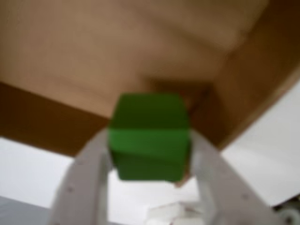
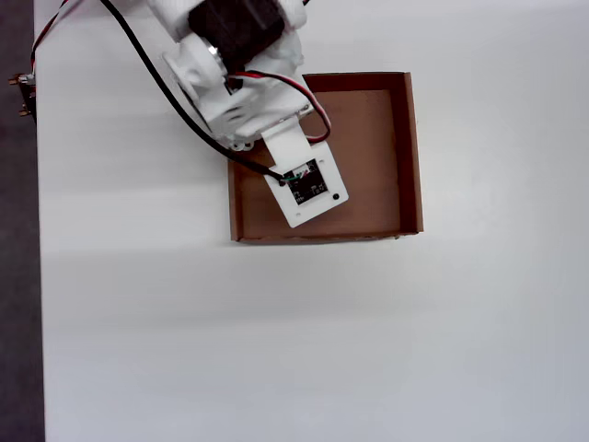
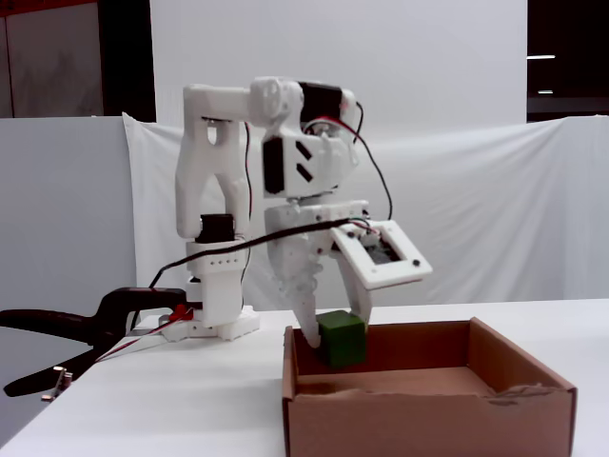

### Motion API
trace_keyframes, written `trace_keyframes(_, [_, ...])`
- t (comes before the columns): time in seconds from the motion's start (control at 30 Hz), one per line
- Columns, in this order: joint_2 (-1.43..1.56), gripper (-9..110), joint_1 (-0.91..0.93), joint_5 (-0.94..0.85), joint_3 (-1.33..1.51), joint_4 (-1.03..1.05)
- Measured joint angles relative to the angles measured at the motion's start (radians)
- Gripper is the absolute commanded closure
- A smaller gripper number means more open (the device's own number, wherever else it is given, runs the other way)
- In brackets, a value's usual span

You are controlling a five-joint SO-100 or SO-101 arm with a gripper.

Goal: Grasp a green cube and put it in a box.

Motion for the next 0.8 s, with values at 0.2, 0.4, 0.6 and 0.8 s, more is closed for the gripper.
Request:
trace_keyframes(0.2, [-0.092, 88, 0.0, 0.0, -0.052, -0.002])
trace_keyframes(0.4, [-0.137, 88, 0.0, 0.0, -0.074, -0.018])
trace_keyframes(0.6, [-0.144, 88, -0.003, 0.0, -0.074, -0.028])
trace_keyframes(0.8, [-0.172, 86, -0.018, 0.0, -0.074, -0.046])
